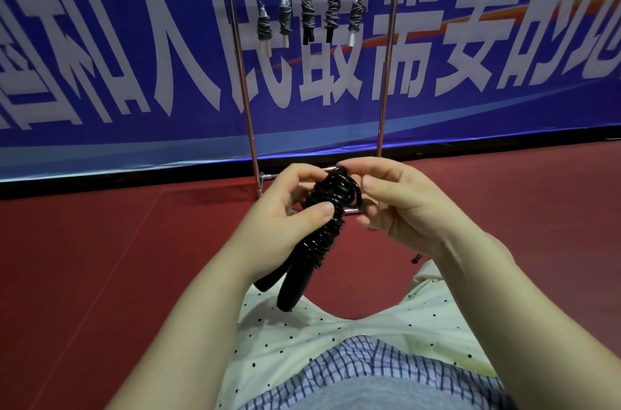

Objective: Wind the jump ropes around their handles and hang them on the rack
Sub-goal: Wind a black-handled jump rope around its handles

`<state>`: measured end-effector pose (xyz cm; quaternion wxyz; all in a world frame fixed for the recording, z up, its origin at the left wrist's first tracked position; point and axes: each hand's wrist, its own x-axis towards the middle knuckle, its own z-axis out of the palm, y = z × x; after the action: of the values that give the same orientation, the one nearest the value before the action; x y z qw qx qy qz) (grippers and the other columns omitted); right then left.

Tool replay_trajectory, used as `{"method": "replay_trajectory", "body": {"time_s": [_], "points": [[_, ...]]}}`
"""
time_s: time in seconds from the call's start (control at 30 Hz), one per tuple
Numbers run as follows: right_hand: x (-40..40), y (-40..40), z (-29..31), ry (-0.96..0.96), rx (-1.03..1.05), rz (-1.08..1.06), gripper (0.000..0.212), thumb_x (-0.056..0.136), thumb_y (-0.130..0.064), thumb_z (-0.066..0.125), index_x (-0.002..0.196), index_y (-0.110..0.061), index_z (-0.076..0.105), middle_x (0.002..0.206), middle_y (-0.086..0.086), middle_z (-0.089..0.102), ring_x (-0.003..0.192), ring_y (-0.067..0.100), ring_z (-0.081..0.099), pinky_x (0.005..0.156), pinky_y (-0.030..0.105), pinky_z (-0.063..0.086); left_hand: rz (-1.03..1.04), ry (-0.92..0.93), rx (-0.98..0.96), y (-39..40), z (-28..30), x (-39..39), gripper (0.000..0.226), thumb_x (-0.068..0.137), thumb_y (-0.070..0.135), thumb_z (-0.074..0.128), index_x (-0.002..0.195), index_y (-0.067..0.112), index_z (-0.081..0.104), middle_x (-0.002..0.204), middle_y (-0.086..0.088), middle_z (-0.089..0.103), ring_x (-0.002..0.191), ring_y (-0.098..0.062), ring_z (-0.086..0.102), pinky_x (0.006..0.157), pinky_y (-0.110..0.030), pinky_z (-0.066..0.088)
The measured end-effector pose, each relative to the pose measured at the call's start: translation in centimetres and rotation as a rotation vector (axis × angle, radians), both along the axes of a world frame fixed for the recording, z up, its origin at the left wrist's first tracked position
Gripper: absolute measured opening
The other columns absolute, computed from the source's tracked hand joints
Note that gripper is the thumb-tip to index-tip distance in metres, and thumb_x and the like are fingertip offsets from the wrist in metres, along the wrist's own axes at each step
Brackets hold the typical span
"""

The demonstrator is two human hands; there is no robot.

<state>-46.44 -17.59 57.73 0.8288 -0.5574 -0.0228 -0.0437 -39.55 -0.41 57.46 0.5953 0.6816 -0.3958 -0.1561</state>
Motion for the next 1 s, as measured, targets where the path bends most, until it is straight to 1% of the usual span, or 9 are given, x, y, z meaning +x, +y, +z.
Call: {"method": "replay_trajectory", "body": {"time_s": [0.17, 0.33, 0.47, 0.53, 0.67, 0.77, 0.83, 0.93, 1.0], "points": [[0.4, 0.1, -0.5, -0.085, -0.109, -0.146, 0.03, 0.067, -0.007, 0.067, 0.097, -0.009, 0.066, 0.064, -0.005, 0.058, 0.045, 0.005, 0.05, 0.043, 0.017, 0.046, 0.008, 0.023, -0.036, -0.4, -0.6, -0.1, 0.027, 0.075, 0.027, 0.062, 0.087, 0.051, 0.06, 0.088, 0.017, 0.065, 0.079, -0.01, 0.06, 0.072, -0.03, 0.052], [0.8, -0.1, -0.9, -0.097, -0.122, -0.184, 0.025, 0.06, -0.004, 0.082, 0.079, -0.02, 0.076, 0.065, -0.002, 0.064, 0.052, 0.007, 0.054, 0.045, 0.017, 0.04, -0.019, -0.121, 0.066, -0.1, 0.2, 0.3, 0.027, 0.065, 0.05, 0.061, 0.09, 0.057, 0.054, 0.094, 0.026, 0.061, 0.085, -0.005, 0.06, 0.081, -0.033, 0.052], [0.7, -0.6, -0.8, -0.012, -0.094, -0.094, 0.028, 0.063, -0.018, 0.081, 0.089, -0.014, 0.071, 0.063, -0.003, 0.061, 0.046, 0.003, 0.047, 0.04, 0.015, 0.037, -0.075, -0.216, 0.127, 0.2, 0.9, 0.0, 0.029, 0.068, 0.048, 0.061, 0.093, 0.059, 0.053, 0.096, 0.031, 0.06, 0.086, -0.001, 0.059, 0.081, -0.029, 0.051], [0.6, -1.1, -0.8, 0.045, -0.13, 0.012, 0.039, 0.061, -0.032, 0.083, 0.093, -0.013, 0.07, 0.062, -0.004, 0.056, 0.046, 0.003, 0.042, 0.041, 0.015, 0.035, -0.097, -0.218, 0.137, 0.4, 0.9, 0.0, 0.031, 0.066, 0.05, 0.059, 0.096, 0.059, 0.054, 0.098, 0.029, 0.06, 0.088, -0.005, 0.061, 0.078, -0.034, 0.052], [0.8, -1.7, -1.4, 0.079, -0.164, 0.139, 0.061, 0.049, -0.049, 0.089, 0.092, -0.012, 0.067, 0.069, 0.001, 0.047, 0.053, 0.005, 0.04, 0.045, 0.015, 0.033, -0.125, -0.173, 0.095, 0.6, 0.4, 0.2, 0.032, 0.066, 0.047, 0.061, 0.095, 0.057, 0.057, 0.099, 0.027, 0.062, 0.086, -0.003, 0.063, 0.075, -0.028, 0.052], [0.7, -1.7, -1.1, 0.038, -0.179, 0.155, 0.04, 0.055, -0.043, 0.088, 0.08, -0.016, 0.071, 0.066, -0.003, 0.056, 0.059, 0.007, 0.05, 0.055, 0.019, 0.039, -0.123, -0.169, 0.121, 0.2, -0.3, 0.2, 0.033, 0.064, 0.048, 0.06, 0.095, 0.058, 0.057, 0.1, 0.027, 0.063, 0.088, -0.002, 0.062, 0.081, -0.027, 0.053], [0.6, -1.5, -0.8, 0.014, -0.158, 0.131, 0.017, 0.066, -0.024, 0.084, 0.067, -0.018, 0.068, 0.058, -0.007, 0.056, 0.056, 0.007, 0.053, 0.057, 0.018, 0.044, -0.128, -0.161, 0.119, 0.1, -0.8, 0.2, 0.032, 0.065, 0.047, 0.061, 0.095, 0.058, 0.057, 0.099, 0.026, 0.063, 0.088, -0.001, 0.061, 0.082, -0.024, 0.051], [1.1, -1.1, -0.8, -0.027, -0.125, -0.008, 0.022, 0.078, -0.012, 0.07, 0.058, -0.02, 0.064, 0.052, -0.005, 0.05, 0.051, 0.009, 0.046, 0.051, 0.018, 0.04, -0.116, -0.067, 0.053, -0.3, -1.2, 0.6, 0.03, 0.067, 0.039, 0.065, 0.094, 0.053, 0.06, 0.096, 0.021, 0.065, 0.085, -0.003, 0.063, 0.076, -0.022, 0.05], [1.7, -0.7, -0.7, -0.03, -0.084, -0.083, 0.022, 0.076, -0.015, 0.068, 0.056, -0.02, 0.062, 0.049, -0.005, 0.048, 0.046, 0.007, 0.044, 0.049, 0.017, 0.039, -0.142, 0.062, 0.007, -0.8, -1.4, 0.9, 0.029, 0.071, 0.032, 0.067, 0.095, 0.046, 0.062, 0.1, 0.006, 0.066, 0.084, -0.018, 0.068, 0.071, -0.03, 0.054]]}}
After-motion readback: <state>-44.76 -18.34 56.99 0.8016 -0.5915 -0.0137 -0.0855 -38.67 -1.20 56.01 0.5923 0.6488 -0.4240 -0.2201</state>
